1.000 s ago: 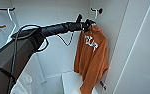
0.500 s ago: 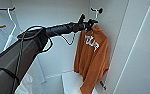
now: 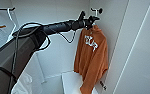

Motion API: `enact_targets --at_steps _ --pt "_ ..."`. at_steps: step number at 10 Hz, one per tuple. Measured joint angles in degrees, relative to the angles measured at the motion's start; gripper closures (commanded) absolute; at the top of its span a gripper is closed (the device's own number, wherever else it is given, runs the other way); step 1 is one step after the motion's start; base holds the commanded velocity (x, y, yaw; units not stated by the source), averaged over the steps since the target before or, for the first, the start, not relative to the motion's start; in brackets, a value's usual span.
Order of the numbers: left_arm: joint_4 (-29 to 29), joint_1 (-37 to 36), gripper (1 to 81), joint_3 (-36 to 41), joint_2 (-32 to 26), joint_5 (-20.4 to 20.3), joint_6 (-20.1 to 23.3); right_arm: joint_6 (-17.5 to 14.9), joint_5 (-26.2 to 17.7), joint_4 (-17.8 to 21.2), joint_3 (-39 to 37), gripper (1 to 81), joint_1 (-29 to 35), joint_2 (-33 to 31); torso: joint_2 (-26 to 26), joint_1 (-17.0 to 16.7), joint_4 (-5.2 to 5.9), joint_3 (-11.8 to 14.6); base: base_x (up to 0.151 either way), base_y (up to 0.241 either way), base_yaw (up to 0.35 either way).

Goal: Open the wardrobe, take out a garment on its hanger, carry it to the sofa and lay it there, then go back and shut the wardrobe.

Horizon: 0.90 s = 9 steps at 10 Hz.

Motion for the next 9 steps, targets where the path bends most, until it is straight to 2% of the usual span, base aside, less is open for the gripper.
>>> enact_targets --at_steps 9 --pt "1.5 -0.9 1.0 -5.0 4.6 -0.6 0.0 0.0 0.0 0.0 0.0 1.0 -0.3 0.0 0.0 0.0 0.00 0.0 0.000 0.000 0.000"
